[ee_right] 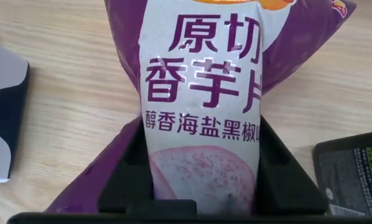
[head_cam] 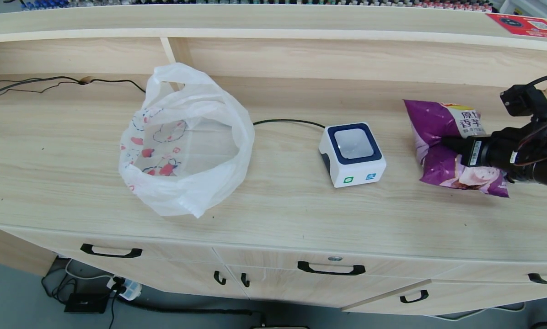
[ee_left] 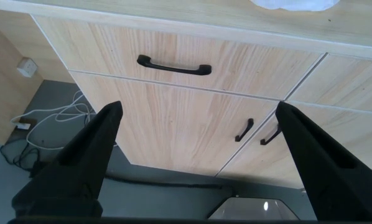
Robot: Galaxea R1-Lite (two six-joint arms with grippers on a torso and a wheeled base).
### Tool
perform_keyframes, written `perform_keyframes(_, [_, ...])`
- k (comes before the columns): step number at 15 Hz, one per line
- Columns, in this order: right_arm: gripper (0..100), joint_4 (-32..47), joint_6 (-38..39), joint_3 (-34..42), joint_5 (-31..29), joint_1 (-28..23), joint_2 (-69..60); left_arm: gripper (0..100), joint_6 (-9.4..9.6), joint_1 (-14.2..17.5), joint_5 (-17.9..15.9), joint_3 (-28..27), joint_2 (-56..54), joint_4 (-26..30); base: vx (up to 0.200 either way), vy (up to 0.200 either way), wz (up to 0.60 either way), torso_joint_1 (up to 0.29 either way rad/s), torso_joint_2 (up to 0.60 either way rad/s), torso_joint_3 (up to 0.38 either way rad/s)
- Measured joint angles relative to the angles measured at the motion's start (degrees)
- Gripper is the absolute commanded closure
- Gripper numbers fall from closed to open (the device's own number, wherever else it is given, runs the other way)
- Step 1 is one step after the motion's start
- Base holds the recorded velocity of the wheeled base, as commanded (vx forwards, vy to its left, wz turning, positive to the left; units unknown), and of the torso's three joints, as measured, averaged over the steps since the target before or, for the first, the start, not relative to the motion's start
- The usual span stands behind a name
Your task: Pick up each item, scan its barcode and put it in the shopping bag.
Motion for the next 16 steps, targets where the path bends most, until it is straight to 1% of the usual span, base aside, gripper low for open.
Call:
perform_keyframes(3, [100,-3.12,0.30,0.38,0.16,0.10,-0.57,0,0.00,0.00,-0.02,0.00,0.00,0.61,0.000,0.000,0.00,0.000,0.00,0.000])
perform_keyframes(8, [100,-3.77,0.50,1.62,1.69,0.65,-5.75,0,-0.18,0.00,0.00,0.00,0.00,0.79,0.000,0.000,0.00,0.000,0.00,0.000])
perform_keyframes(10, [100,-3.80,0.66,3.47,1.97,0.69,-9.18,0,-0.18,0.00,-0.02,0.00,0.00,0.82,0.000,0.000,0.00,0.000,0.00,0.000])
perform_keyframes(12, [100,-3.80,2.49,7.06,2.49,1.55,-13.62,0,-0.34,0.00,0.00,0.00,0.00,0.82,0.000,0.000,0.00,0.000,0.00,0.000])
perform_keyframes(14, [100,-3.80,5.85,12.51,2.71,4.84,-20.15,0,-0.45,0.00,0.00,0.00,0.00,0.82,0.000,0.000,0.00,0.000,0.00,0.000])
perform_keyframes(16, [100,-3.69,8.12,19.68,2.77,10.64,-27.84,0,-0.21,0.00,0.00,0.00,0.00,0.82,0.000,0.000,0.00,0.000,0.00,0.000])
